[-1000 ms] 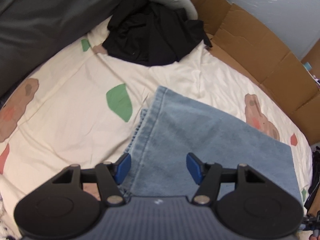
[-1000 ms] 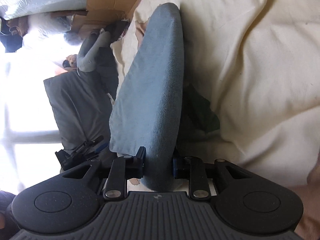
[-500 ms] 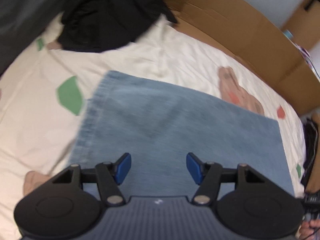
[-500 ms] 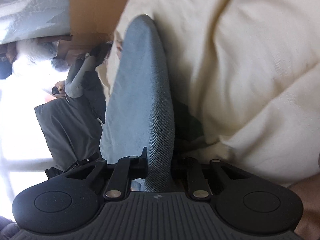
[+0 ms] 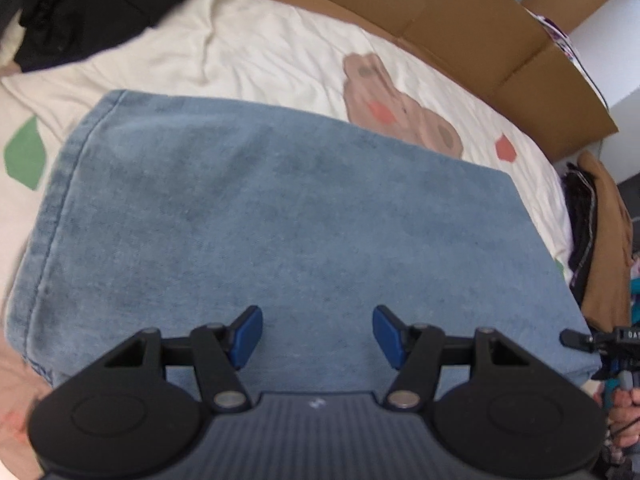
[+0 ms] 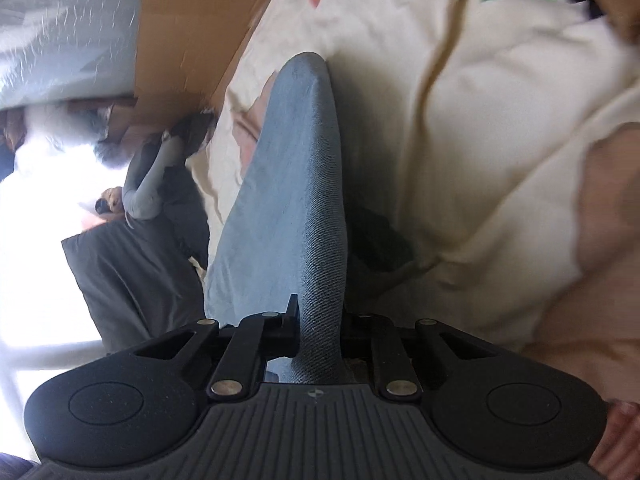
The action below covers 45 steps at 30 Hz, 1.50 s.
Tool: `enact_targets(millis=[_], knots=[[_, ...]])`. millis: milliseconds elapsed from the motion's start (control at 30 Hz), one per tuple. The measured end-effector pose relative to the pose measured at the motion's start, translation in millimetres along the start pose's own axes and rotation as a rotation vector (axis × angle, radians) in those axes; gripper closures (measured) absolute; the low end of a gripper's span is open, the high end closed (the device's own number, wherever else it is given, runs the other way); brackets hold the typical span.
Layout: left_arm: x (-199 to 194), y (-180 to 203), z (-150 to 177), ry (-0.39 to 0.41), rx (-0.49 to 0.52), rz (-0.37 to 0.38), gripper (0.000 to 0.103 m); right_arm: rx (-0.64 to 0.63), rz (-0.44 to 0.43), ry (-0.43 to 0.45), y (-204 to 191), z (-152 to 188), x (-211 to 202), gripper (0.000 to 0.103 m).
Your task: Fold clothes
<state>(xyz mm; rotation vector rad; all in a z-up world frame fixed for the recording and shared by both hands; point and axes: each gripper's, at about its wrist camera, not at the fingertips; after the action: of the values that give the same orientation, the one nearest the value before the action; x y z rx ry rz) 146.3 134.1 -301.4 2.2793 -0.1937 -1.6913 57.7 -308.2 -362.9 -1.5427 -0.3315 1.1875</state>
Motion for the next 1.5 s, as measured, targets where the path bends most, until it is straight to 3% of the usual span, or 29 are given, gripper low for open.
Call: enact_targets(millis=[267,400,467,567,700,933,1000,1100,1267,1367,1500], knots=[[21,12,14,-0.064,0.047,0.000,0.039,0.003,0.095,0.001,20,-4,-12,0.089],[21,16,-3,-0.029,0.026,0.008,0.040,-0.041,0.127,-0.008,20,-11,-5,0.078],[22,18,-15,-0.001,0.009,0.013,0.041,-0.057,0.124,0.011,19,-16,-3,0.067],[30,23,-33,0.052,0.014,0.007,0.045,-0.073,0.116,0.028,17,-27,4,0.064],[33,21,-51,0.105,-0.001,-0.033,0.070,-0.101,0.118,0.036,14,-42,16,0.064],[24,-3,-73,0.178,-0.044,-0.138,0.074,-0.114,0.100,0.071,11,-63,28,0.064],[31,-14,-72,0.170,-0.061,-0.152,0.080,-0.117,0.099,0.077,9,-67,32,0.064],[42,-30,-70,0.160,-0.084,-0.173,0.100,-0.138,0.112,0.080,6,-73,39,0.063],[39,-34,-69,0.160,-0.104,-0.160,0.100,-0.154,0.103,0.098,6,-86,48,0.063],[32,-26,-70,0.160,-0.102,-0.135,0.092,-0.173,0.098,0.108,3,-95,53,0.063],[30,-15,-67,0.154,-0.090,-0.099,0.091,-0.205,0.103,0.134,-4,-108,57,0.063]])
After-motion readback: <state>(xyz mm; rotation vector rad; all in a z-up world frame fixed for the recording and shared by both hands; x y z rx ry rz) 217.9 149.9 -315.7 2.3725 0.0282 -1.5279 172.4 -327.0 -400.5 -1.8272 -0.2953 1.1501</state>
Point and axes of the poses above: each gripper's, at about its wrist camera, not at the fingertips, and x roughly the way its jaws point, y to its right, z to its underside, and after that the axes turned 1 degree about -z, right-handed
